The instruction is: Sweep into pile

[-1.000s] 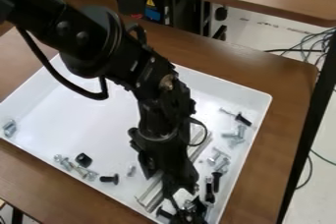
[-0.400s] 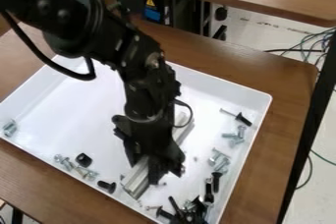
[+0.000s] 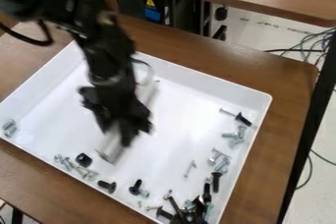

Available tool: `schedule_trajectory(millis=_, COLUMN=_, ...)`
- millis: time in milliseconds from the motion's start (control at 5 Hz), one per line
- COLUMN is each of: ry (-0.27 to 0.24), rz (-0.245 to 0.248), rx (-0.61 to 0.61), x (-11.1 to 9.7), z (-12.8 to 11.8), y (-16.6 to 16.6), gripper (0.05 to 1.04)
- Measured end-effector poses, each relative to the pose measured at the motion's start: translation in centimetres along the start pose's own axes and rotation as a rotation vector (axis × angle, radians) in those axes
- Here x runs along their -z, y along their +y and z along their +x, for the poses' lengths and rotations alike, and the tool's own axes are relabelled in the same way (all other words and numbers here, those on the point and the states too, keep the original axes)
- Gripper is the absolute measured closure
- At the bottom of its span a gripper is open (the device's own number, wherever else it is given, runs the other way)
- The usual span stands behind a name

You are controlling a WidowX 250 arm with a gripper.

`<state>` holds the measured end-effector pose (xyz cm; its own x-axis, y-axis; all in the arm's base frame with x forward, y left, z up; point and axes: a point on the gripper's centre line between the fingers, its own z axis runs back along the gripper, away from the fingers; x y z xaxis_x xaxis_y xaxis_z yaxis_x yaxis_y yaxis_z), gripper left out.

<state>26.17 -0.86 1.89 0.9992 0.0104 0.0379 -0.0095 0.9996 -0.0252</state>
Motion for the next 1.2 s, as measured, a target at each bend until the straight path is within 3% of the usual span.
schedule_trajectory(millis=400, ry=0.014, rz=-0.007, rx=-0.124, x=4.0, z=1.1, y=5.9, gripper=0.731)
schedule_trajectory(millis=600, ry=0.005, rz=-0.015, rx=-0.122, x=5.7, z=0.9, y=5.5, gripper=0.731)
schedule_trajectory(millis=800, ry=0.015, rz=-0.041, rx=-0.093, x=6.9, z=1.1, y=2.6, gripper=0.731)
schedule_trajectory(millis=1200, ry=-0.014, rz=-0.093, rx=0.015, x=7.6, z=3.5, y=-4.3, gripper=0.731)
